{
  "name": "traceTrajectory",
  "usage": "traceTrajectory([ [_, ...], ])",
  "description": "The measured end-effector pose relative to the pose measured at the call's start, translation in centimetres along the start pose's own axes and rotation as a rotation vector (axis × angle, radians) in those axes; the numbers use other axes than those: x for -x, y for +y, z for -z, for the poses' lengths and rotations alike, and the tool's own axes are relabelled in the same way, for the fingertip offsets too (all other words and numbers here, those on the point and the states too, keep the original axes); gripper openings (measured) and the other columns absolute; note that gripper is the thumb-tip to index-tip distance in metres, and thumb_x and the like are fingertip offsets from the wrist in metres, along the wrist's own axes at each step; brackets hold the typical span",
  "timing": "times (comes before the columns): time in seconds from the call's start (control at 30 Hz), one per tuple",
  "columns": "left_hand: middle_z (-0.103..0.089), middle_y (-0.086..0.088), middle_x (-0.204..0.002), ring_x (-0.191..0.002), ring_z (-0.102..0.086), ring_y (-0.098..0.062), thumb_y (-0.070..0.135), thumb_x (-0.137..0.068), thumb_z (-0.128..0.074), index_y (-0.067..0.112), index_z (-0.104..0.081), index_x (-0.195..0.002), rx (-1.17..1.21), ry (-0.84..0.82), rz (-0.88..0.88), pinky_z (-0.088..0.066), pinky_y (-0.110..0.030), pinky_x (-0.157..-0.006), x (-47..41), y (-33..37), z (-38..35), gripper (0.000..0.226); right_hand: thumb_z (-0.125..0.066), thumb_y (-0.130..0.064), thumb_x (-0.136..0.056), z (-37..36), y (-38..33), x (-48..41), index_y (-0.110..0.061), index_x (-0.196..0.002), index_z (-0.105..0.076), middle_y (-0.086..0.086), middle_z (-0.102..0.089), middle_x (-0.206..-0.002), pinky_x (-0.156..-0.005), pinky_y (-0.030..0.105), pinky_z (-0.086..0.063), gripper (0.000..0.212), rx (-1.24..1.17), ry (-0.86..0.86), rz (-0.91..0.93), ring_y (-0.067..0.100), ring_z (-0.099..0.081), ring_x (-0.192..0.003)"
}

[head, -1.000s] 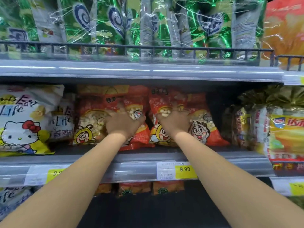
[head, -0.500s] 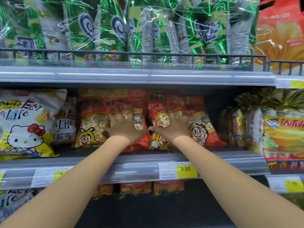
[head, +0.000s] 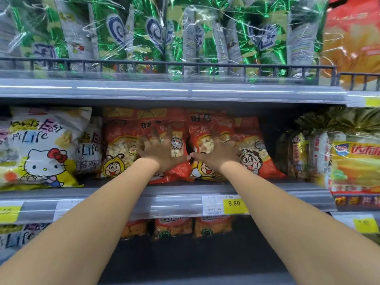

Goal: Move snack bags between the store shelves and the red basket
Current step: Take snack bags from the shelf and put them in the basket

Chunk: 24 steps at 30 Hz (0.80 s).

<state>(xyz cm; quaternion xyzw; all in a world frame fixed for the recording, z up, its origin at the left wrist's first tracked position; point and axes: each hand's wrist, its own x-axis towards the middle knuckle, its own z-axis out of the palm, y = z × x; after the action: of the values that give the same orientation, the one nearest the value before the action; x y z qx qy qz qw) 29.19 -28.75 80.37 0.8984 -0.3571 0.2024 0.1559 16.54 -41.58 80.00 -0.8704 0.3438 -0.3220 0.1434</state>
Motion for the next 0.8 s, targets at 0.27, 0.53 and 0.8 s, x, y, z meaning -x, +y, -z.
traceTrajectory([
  [0.27,-0.015,-0.014,-0.158,-0.146,-0.012,-0.034,0.071,-0.087,-0.038,0.024,-0.018,-0.151,-0.111,0.368,-0.176,-0.017,-0.052,-0.117,7.2,0.1,2.5,0.083,-0.047,-0.077,-0.079,2.7,0.5,5.5,-0.03,-0.15,-0.009,0.023,-0.028,-0.144,-0.101,0.048,-0.036,0.093,0.081,0.226,0.057,0.042,-0.034,-0.13],
  [0.53,-0.041,-0.022,-0.146,-0.137,-0.035,-0.04,0.063,-0.084,-0.038,0.014,-0.041,-0.144,-0.125,0.436,-0.299,-0.032,-0.052,-0.109,22.8,-2.1,-3.2,0.077,-0.058,-0.049,-0.085,-2.9,3.7,21.9,-0.022,-0.142,-0.039,0.021,-0.041,-0.135,-0.09,0.048,-0.04,0.066,0.18,0.411,0.352,0.038,-0.042,-0.118],
  [0.8,-0.043,-0.022,-0.144,-0.135,-0.037,-0.041,0.059,-0.087,-0.04,0.013,-0.044,-0.143,-0.037,0.174,-0.268,-0.036,-0.054,-0.107,39.4,-6.5,-14.2,0.072,-0.067,-0.046,-0.08,-13.8,9.8,38.2,-0.017,-0.136,-0.049,0.025,-0.049,-0.127,-0.081,0.048,-0.047,0.066,0.266,0.126,0.359,0.041,-0.051,-0.108],
])
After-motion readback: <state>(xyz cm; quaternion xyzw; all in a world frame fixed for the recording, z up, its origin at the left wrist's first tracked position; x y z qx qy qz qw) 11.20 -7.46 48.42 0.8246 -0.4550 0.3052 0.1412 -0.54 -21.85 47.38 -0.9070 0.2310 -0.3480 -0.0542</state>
